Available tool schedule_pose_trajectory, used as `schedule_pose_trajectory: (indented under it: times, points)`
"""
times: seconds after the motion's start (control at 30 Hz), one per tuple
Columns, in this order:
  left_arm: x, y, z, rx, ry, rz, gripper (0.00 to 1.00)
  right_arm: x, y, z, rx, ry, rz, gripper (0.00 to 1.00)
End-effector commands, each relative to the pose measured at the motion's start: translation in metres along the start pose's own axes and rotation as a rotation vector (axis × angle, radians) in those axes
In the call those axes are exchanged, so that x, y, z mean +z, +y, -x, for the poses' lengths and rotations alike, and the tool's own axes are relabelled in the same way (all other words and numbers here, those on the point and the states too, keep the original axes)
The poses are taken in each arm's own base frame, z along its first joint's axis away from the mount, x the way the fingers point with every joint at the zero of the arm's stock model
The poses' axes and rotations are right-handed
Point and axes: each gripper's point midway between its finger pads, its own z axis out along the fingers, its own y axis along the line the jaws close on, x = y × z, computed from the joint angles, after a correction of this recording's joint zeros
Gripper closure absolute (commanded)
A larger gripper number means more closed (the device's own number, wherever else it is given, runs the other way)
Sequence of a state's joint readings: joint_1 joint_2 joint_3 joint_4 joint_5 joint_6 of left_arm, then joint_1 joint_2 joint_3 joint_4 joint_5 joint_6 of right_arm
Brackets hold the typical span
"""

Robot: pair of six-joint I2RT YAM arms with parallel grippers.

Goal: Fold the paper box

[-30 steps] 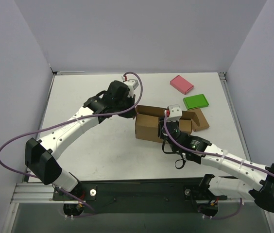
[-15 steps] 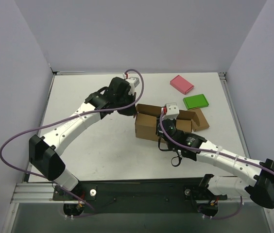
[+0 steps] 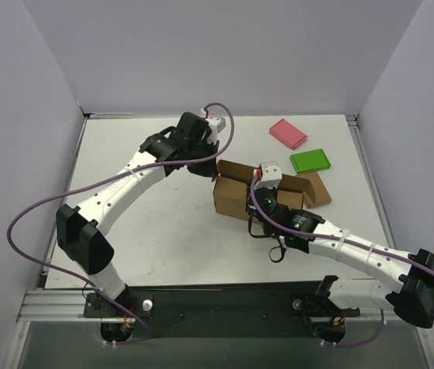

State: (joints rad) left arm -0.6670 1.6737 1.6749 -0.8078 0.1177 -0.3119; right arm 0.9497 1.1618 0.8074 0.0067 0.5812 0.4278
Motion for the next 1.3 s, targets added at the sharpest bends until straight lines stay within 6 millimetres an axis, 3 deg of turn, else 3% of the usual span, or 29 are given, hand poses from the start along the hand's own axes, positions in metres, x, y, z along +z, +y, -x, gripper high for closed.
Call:
schedule_pose_trajectory:
  times: [0.0,0.33,0.73,1.27]
  points:
    - [-0.024,-0.035,0.047,0.050,-0.127,-0.139,1.00,-0.003,-0.011,-0.073,-0.146,0.245,-0.001,0.75]
    - [-0.019,-0.044,0.039,0.037,-0.106,-0.189,1.00,-0.003,-0.012,-0.071,-0.138,0.244,-0.011,0.75]
    - [-0.005,-0.033,0.002,0.072,-0.059,-0.186,1.00,-0.007,-0.028,-0.051,-0.061,0.218,-0.083,0.76]
    - [0.007,-0.027,0.018,0.158,-0.146,-0.165,1.00,0.004,-0.034,-0.037,0.012,0.239,-0.082,0.76]
